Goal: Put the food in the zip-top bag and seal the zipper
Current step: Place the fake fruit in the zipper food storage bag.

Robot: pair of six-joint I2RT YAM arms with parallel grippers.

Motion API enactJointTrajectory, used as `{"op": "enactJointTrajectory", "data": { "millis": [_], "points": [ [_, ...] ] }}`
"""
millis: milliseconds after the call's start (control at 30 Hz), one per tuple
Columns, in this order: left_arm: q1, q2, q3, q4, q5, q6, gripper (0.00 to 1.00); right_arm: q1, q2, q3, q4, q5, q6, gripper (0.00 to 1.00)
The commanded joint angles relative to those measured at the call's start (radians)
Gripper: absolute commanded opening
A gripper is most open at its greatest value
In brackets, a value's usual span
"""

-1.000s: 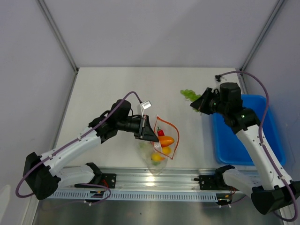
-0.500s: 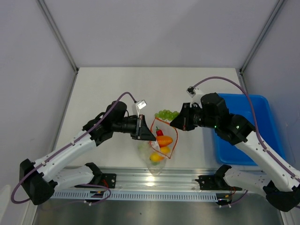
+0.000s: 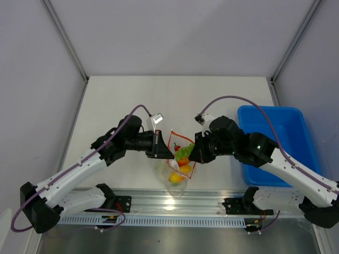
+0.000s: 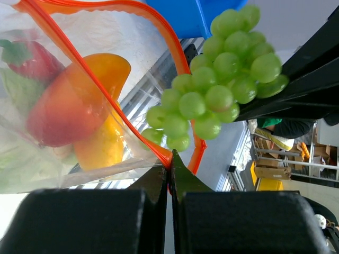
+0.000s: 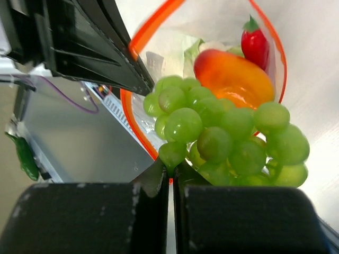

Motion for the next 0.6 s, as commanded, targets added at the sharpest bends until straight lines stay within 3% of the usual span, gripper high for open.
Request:
{"op": "enactJointTrajectory", "data": {
  "millis": [0, 533, 567],
  "points": [
    [0.007, -0.024, 0.029, 0.008, -0.006, -0.006, 0.01, 0.031, 0.044, 0.058, -0.024, 0.027, -0.040, 0.00],
    [0.007, -0.069, -0.012, 0.031, 0.003, -0.024, 0.01, 0.065, 0.294, 0.195, 0.030, 0.090, -0.072, 0.00],
    [0.007, -0.069, -0.014, 0.028, 0.005, -0.024, 0.01, 0.067, 0.310, 0.202, 0.029, 0.096, -0.071, 0.04]
  ]
}}
